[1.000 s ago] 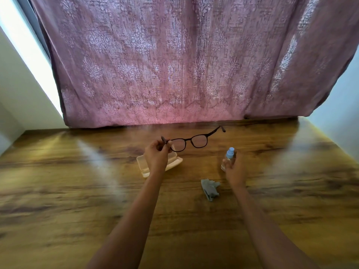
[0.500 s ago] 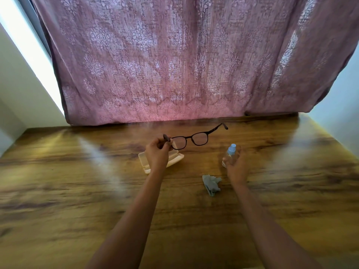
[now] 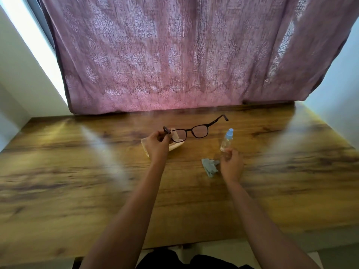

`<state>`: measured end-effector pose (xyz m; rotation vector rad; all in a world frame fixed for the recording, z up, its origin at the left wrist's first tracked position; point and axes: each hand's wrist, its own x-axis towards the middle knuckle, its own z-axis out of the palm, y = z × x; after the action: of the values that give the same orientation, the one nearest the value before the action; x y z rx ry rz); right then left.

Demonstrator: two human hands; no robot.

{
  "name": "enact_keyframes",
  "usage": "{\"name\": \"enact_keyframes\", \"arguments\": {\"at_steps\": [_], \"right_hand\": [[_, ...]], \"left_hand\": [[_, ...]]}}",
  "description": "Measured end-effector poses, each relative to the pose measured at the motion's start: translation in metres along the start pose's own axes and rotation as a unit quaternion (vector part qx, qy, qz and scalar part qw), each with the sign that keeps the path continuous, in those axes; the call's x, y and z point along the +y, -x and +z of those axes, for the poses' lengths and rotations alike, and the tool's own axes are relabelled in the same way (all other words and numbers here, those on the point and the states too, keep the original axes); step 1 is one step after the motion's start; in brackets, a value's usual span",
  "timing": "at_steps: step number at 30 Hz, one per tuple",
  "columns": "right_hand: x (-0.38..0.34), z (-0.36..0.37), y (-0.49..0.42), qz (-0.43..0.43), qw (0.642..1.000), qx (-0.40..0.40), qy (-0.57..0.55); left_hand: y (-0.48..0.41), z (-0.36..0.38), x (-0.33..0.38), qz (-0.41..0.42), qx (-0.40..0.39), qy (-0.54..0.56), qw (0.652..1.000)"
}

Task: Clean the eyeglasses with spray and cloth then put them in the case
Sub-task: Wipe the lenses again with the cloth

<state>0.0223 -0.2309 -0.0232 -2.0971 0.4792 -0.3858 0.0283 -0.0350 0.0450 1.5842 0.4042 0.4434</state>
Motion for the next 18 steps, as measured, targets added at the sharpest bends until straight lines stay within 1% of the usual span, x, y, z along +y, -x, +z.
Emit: {"name": "enact_keyframes", "arguments": {"at_steps": [7,11,13,16,18], "right_hand": [[0.001,0.007,0.004,-0.029,0.998,-0.04,0.046],[-0.004,0.015,0.012,-0.074,0.992,-0.062,0.085],[-0.004,0.019,0.017,-0.094,0.983,-0.07,0.138],[-0.002,0.023,0.025,-0.116,0.957,-0.082,0.254],[-0.001,0.023,0.027,-0.12,0.95,-0.081,0.276]], "left_hand": [[0.01,-0.012,-0.007,-0.019,0.02,0.013,1.0],[0.018,-0.018,-0.005,-0.015,0.022,0.028,0.999],[0.019,-0.021,-0.003,-0.016,0.025,0.026,0.999],[0.018,-0.025,-0.002,-0.021,0.029,0.02,0.999],[0.017,-0.027,-0.003,-0.019,0.033,0.019,0.999]]}}
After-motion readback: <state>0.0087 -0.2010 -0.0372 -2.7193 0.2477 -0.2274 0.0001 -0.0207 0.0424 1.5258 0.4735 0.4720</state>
